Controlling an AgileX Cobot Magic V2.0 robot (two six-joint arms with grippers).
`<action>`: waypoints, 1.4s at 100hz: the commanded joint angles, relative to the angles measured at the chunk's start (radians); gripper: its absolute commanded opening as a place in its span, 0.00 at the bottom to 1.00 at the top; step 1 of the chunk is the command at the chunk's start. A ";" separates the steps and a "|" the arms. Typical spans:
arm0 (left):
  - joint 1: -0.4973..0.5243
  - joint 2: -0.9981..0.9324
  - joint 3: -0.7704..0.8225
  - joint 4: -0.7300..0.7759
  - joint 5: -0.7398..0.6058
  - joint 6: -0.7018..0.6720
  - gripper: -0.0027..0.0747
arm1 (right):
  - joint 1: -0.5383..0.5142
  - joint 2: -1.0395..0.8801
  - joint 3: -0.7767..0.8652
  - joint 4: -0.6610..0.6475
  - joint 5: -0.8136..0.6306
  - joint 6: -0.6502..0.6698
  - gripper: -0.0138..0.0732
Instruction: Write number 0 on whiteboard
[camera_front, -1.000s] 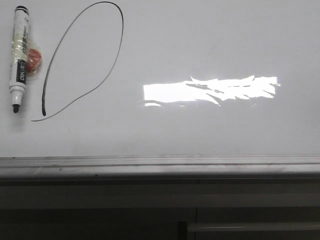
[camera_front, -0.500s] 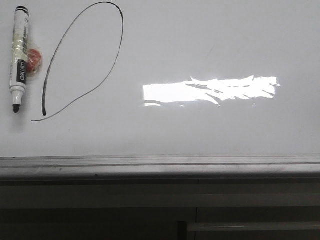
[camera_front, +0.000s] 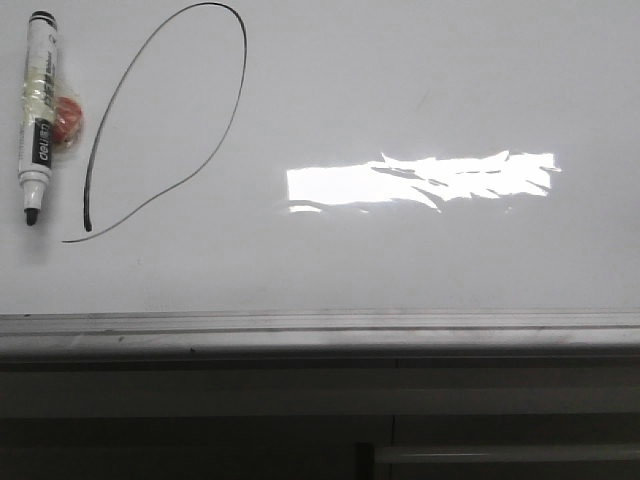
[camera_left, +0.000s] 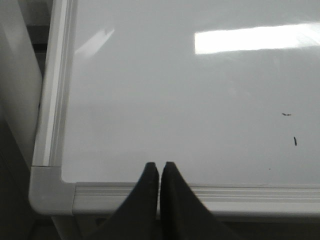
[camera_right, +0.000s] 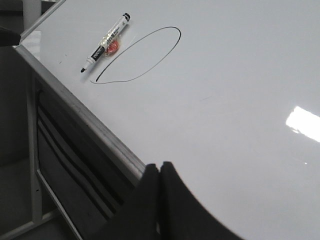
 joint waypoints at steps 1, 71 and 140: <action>0.003 -0.028 0.031 -0.011 -0.050 -0.011 0.01 | -0.005 0.006 -0.025 0.009 -0.072 0.001 0.08; 0.003 -0.026 0.031 -0.011 -0.056 -0.011 0.01 | -0.241 -0.013 0.453 -0.279 -0.750 0.493 0.08; 0.003 -0.026 0.031 -0.011 -0.056 -0.011 0.01 | -0.663 -0.017 0.453 -0.304 -0.378 0.547 0.08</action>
